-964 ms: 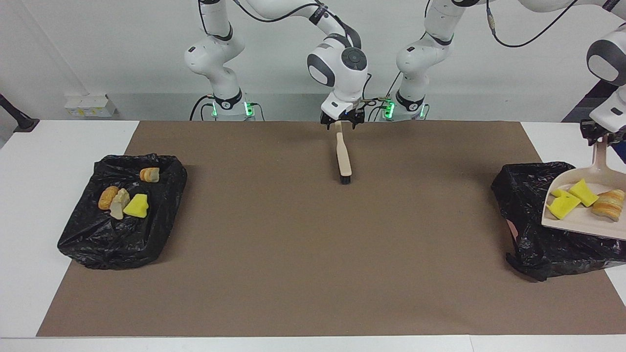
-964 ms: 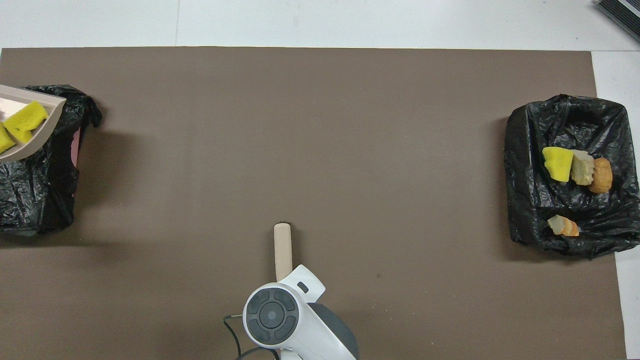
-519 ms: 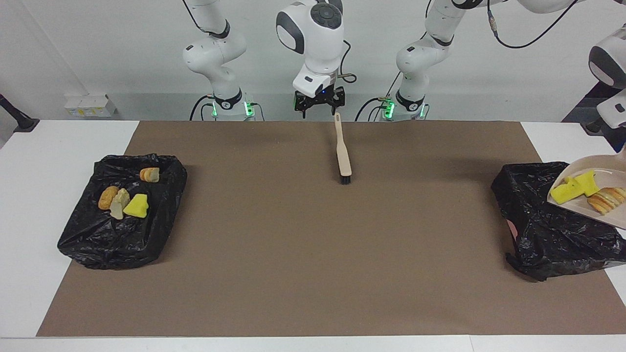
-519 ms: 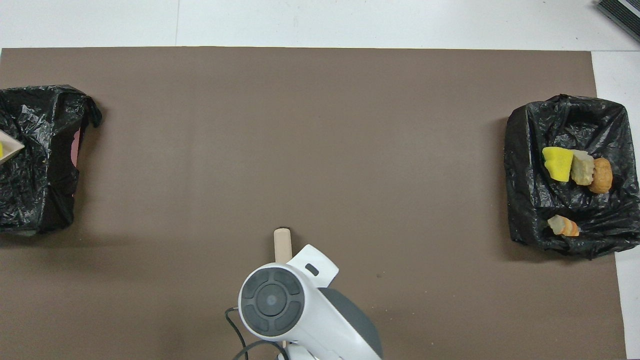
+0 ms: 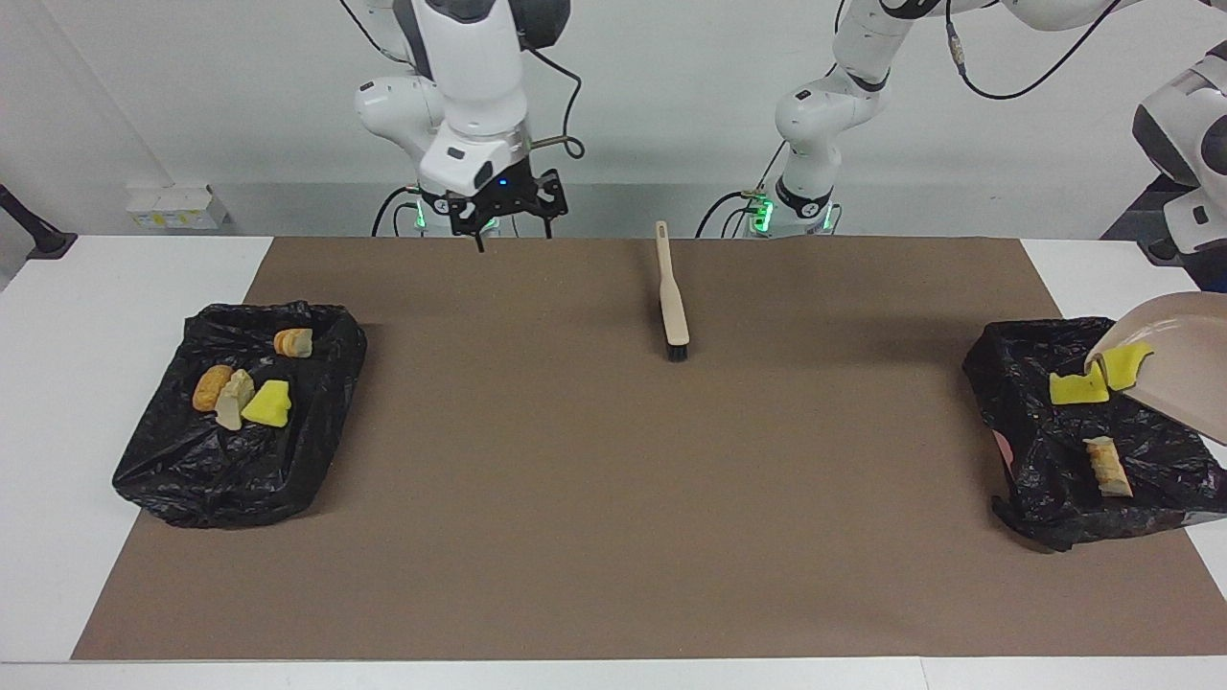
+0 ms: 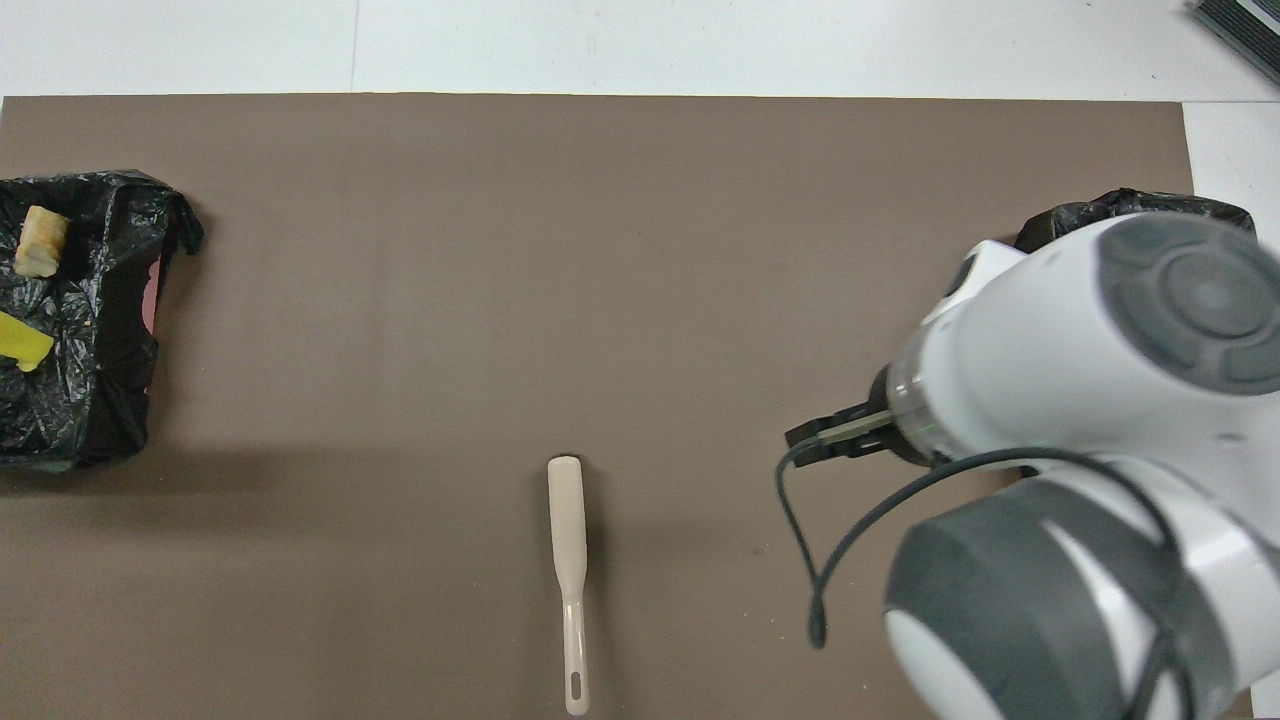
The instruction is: Sweep and dump trash in bin
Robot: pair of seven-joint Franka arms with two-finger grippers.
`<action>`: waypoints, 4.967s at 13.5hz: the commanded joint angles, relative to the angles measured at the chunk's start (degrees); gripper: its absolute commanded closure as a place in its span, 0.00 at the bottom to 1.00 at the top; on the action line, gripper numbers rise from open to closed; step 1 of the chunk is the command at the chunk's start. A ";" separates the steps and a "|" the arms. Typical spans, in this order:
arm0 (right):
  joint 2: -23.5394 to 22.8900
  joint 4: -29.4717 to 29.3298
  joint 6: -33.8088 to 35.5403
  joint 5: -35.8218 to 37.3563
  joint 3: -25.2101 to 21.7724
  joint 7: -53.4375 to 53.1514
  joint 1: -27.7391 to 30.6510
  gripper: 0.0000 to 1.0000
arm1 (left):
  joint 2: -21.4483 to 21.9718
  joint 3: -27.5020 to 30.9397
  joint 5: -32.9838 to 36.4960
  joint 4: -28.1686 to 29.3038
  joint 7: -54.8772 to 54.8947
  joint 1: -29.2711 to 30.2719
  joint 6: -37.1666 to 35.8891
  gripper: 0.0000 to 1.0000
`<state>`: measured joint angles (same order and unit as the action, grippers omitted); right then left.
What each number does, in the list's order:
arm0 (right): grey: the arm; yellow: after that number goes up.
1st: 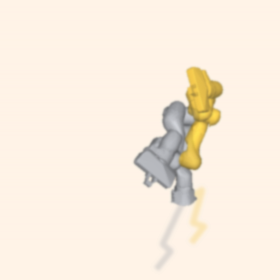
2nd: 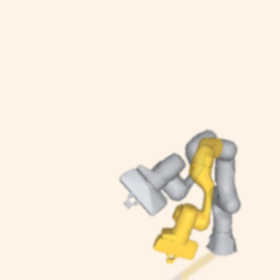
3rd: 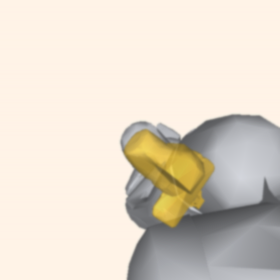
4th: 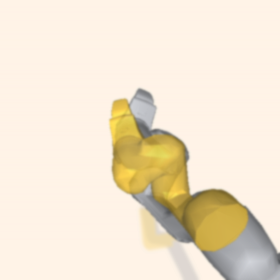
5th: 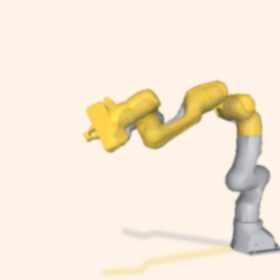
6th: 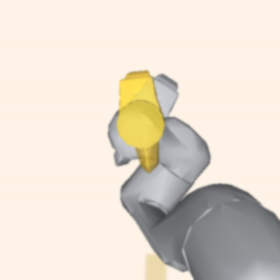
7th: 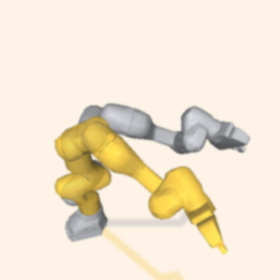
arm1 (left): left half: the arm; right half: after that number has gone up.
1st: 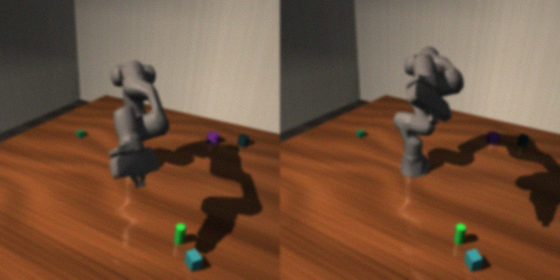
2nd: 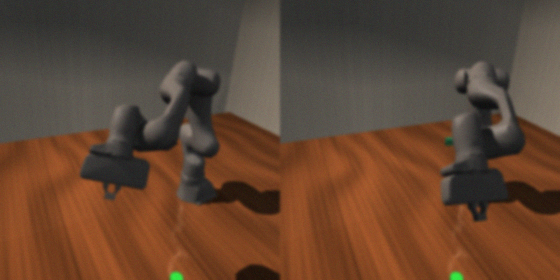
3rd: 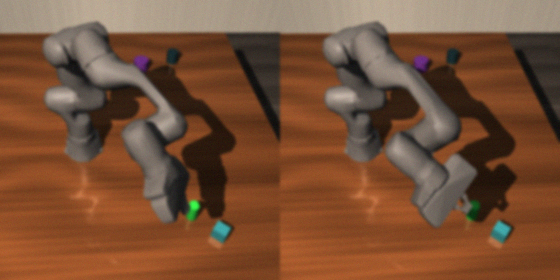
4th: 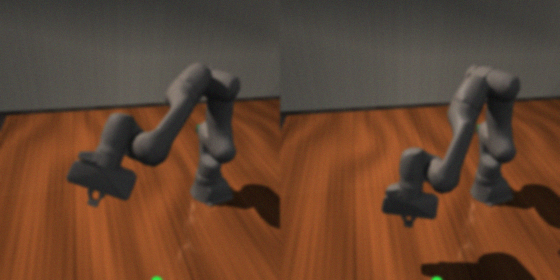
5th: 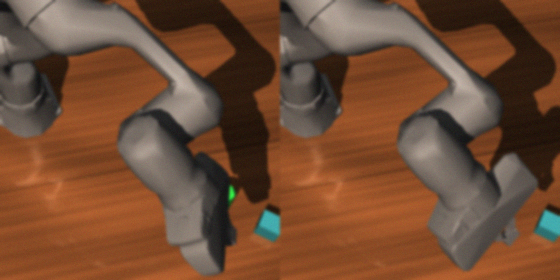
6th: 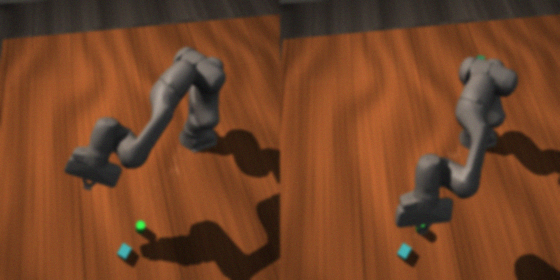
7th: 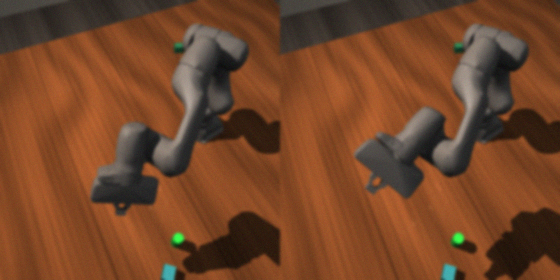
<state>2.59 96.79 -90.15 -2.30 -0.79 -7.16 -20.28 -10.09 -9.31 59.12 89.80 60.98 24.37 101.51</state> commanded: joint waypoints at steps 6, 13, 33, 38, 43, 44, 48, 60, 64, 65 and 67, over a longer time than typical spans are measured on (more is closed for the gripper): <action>-1.01 -5.46 2.53 1.33 -5.10 3.91 9.53 0.00 | -3.70 0.69 11.46 -4.88 0.28 -8.02 -2.03 1.00; -0.14 -6.53 4.55 0.19 -4.48 5.93 16.06 0.00 | -7.58 0.96 12.25 -12.02 -0.60 -9.16 1.67 1.00; -0.04 -6.18 4.20 0.45 -4.48 5.93 15.79 0.00 | 5.25 -0.45 -54.54 3.43 -63.55 -27.06 -5.49 1.00; -0.04 -6.18 4.20 0.37 -4.48 5.93 15.79 0.00 | -0.79 -0.45 -58.59 6.62 -84.49 -42.09 7.19 1.00; -0.04 -6.18 4.20 0.37 -4.48 5.93 15.79 0.00 | -6.88 -0.71 -65.96 6.88 -88.76 -48.62 16.61 1.00; -0.04 -6.18 4.20 0.37 -4.48 5.93 15.79 0.00 | -8.36 -0.71 -66.23 6.88 -88.93 -49.67 17.14 1.00; -0.04 -6.18 4.20 0.37 -4.48 5.93 15.79 0.00 | -11.52 -0.63 -66.15 6.88 -89.37 -51.43 19.42 1.00; -0.04 -6.18 4.20 0.37 -4.48 5.93 15.79 0.00 | -9.00 0.51 -65.36 5.82 -90.86 -48.11 15.39 0.00; -0.04 -6.18 4.20 0.37 -4.48 5.93 15.79 0.00 | -3.29 4.56 -65.18 6.26 -91.22 -43.81 11.63 0.00; -0.04 -6.18 4.20 0.37 -4.48 5.93 15.79 0.00 | -2.06 4.65 -64.75 6.26 -90.61 -41.53 9.86 0.00; -0.04 -6.18 4.20 0.37 -4.48 5.93 15.79 0.00 | 0.58 4.65 -62.90 6.53 -85.36 -38.53 5.74 0.00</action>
<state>2.30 90.85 -86.69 -1.62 -5.53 -2.45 -5.09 -12.60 -4.35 -5.32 94.80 -27.39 -16.19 110.54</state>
